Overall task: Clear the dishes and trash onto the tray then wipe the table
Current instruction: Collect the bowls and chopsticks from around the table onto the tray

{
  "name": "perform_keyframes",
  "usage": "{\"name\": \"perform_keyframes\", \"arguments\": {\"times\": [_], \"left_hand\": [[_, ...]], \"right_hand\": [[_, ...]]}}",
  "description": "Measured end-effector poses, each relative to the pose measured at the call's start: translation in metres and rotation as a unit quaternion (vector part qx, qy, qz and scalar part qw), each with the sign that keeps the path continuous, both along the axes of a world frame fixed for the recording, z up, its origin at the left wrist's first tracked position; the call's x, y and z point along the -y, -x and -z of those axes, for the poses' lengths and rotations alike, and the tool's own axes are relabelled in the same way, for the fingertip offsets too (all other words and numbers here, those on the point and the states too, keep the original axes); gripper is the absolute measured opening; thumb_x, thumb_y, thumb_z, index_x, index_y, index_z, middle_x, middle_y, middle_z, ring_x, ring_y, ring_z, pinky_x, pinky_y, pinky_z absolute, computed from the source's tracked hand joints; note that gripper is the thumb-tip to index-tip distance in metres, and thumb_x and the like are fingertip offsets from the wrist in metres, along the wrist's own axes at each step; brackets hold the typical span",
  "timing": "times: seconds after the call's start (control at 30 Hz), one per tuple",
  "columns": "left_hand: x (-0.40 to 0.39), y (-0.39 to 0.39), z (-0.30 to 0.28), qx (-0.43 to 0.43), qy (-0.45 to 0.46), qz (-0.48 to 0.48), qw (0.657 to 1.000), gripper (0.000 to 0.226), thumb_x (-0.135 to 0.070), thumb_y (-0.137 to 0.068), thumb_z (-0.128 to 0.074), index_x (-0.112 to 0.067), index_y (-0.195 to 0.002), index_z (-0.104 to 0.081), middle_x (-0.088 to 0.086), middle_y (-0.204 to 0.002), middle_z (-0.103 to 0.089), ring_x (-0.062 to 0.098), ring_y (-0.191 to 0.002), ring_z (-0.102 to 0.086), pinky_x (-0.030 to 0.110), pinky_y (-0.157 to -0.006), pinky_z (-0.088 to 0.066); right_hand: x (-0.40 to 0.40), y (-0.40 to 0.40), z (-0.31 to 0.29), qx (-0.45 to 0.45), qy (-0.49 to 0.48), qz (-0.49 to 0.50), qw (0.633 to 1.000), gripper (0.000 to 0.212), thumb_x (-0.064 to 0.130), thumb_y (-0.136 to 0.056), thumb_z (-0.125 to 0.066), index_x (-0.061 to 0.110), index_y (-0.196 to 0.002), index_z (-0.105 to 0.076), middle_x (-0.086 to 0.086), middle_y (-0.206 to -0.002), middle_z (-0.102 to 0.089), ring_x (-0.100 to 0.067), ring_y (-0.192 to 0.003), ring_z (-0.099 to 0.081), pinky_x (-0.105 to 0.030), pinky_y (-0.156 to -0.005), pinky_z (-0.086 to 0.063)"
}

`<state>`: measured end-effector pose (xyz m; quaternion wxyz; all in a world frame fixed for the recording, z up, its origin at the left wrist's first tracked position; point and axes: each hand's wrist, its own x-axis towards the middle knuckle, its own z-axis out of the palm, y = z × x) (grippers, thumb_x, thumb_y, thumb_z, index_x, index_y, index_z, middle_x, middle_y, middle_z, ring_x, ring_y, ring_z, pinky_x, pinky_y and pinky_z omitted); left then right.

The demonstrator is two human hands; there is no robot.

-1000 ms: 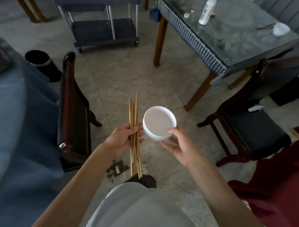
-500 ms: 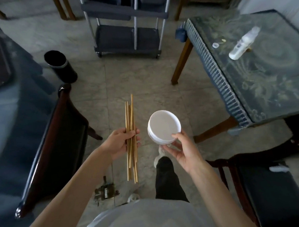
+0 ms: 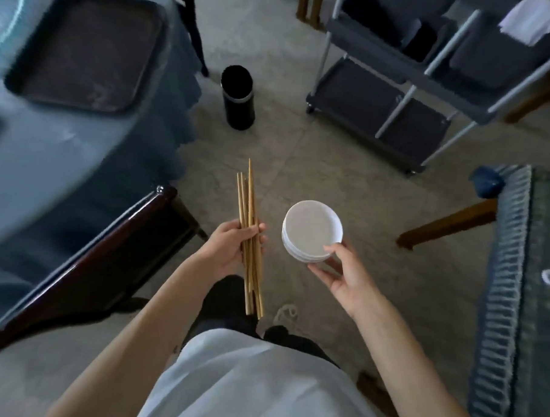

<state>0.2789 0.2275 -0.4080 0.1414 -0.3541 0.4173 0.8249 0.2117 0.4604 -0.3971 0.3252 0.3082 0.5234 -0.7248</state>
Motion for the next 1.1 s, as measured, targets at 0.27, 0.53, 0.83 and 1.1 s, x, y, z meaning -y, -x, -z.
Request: {"name": "perform_keyframes", "arguments": {"times": [0.27, 0.53, 0.83, 1.1], "left_hand": [[0.068, 0.077, 0.009, -0.012, 0.038, -0.153, 0.987, 0.027, -0.009, -0.102, -0.057, 0.001, -0.126, -0.060, 0.008, -0.093, -0.071, 0.021, -0.087, -0.071, 0.036, -0.078, -0.060], [0.185, 0.176, 0.012, -0.038, 0.010, -0.308, 0.951, 0.024, -0.009, -0.103, -0.055, -0.001, -0.123, -0.063, 0.008, -0.098, -0.072, 0.018, -0.084, -0.072, 0.033, -0.076, -0.061], [0.301, 0.175, -0.003, -0.018, 0.055, -0.472, 0.880, 0.024, -0.011, -0.102, -0.058, -0.009, -0.125, -0.065, 0.005, -0.105, -0.077, 0.019, -0.089, -0.074, 0.036, -0.079, -0.061], [0.400, 0.141, 0.003, 0.046, 0.092, -0.595, 0.797, 0.023, -0.011, -0.104, -0.053, -0.010, -0.124, -0.064, 0.006, -0.107, -0.074, 0.019, -0.091, -0.073, 0.037, -0.081, -0.060]], "right_hand": [[0.109, 0.142, 0.019, 0.005, 0.028, -0.156, 0.987, 0.040, 0.004, -0.092, -0.065, 0.021, -0.128, -0.071, -0.014, -0.133, -0.065, -0.028, -0.120, -0.064, -0.039, -0.076, -0.064], [0.268, 0.265, 0.002, -0.029, 0.017, -0.321, 0.947, 0.044, 0.005, -0.094, -0.063, 0.026, -0.132, -0.069, -0.016, -0.136, -0.064, -0.033, -0.125, -0.063, -0.038, -0.076, -0.064], [0.466, 0.323, -0.018, -0.032, 0.032, -0.474, 0.879, 0.043, 0.004, -0.097, -0.059, 0.024, -0.134, -0.067, -0.011, -0.132, -0.066, -0.030, -0.125, -0.062, -0.041, -0.082, -0.065], [0.668, 0.301, 0.003, -0.019, 0.054, -0.619, 0.783, 0.047, 0.005, -0.098, -0.057, 0.026, -0.141, -0.062, -0.013, -0.141, -0.059, -0.033, -0.131, -0.057, -0.053, -0.097, -0.059]]}}
